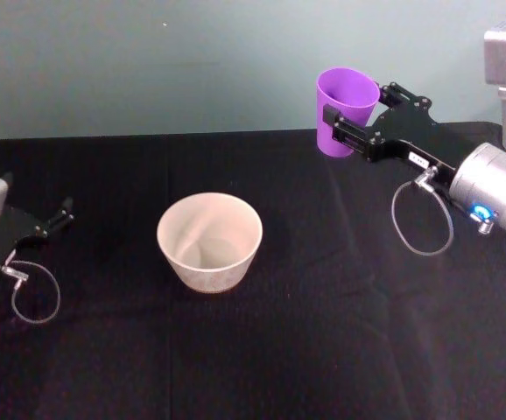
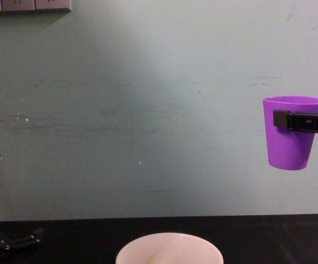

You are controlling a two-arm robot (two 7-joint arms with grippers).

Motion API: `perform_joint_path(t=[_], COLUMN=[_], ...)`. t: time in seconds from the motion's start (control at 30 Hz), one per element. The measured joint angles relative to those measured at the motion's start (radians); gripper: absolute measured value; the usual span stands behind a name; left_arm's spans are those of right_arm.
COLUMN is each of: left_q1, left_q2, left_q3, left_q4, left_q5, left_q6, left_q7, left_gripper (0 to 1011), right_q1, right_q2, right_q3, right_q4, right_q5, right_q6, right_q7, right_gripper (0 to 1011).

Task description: Pick up the cup and pour the mung beans from the cup into the bowl.

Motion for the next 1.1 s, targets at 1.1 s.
perform_joint_path(t=[1.1], left_q1=[0.0], left_q2=[0.0], left_q3=[0.0], left_q4=[0.0], left_q5=[0.0], left_q6=[0.0], left_q7=[0.0], left_gripper=[1000], right_q1=[0.0], right_q2=[0.0], right_q3=[0.0], right_q4=[0.0], right_q5=[0.0], right_q6=[0.0], right_q7=[0.0], right_gripper=[720])
